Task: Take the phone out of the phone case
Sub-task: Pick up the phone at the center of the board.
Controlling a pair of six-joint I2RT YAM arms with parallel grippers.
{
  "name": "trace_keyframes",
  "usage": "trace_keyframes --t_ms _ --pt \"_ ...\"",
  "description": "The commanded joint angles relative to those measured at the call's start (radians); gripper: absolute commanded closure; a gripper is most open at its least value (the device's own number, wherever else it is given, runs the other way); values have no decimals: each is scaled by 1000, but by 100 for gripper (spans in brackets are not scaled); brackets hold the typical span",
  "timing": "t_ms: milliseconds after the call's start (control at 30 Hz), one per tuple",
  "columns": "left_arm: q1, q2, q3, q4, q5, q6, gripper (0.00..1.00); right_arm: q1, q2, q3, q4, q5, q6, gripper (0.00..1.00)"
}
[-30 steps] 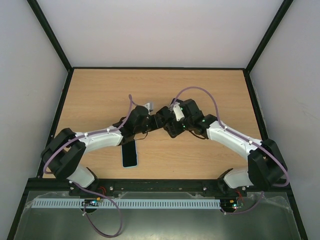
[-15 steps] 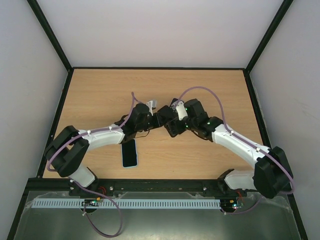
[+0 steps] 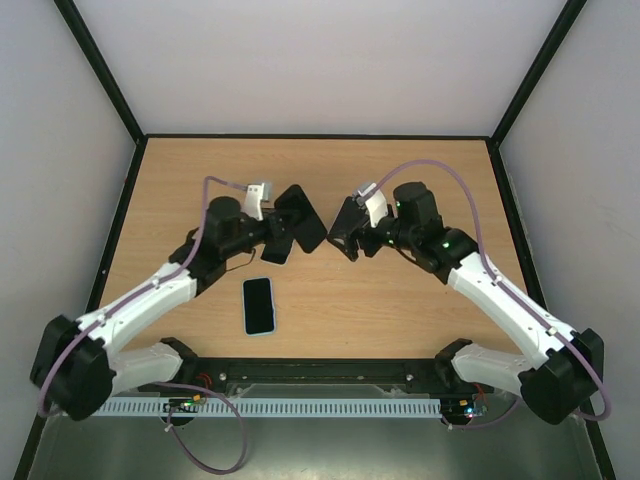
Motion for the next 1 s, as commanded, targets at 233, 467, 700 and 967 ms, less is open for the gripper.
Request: trace_keyframes --t_ms 233,467,700,967 --pt "37 -102 -186 580 484 -24 98 -41 101 183 -407 -455 -354 19" --pt "20 -86 -258 770 592 -61 98 -40 86 122 -430 -532 -390 39" --pt "-14 -63 -263 847 631 -48 98 -40 29 114 -420 -607 -382 58" --pt "-13 -45 -266 945 606 -119 98 -40 14 176 -731 -546 -666 31"
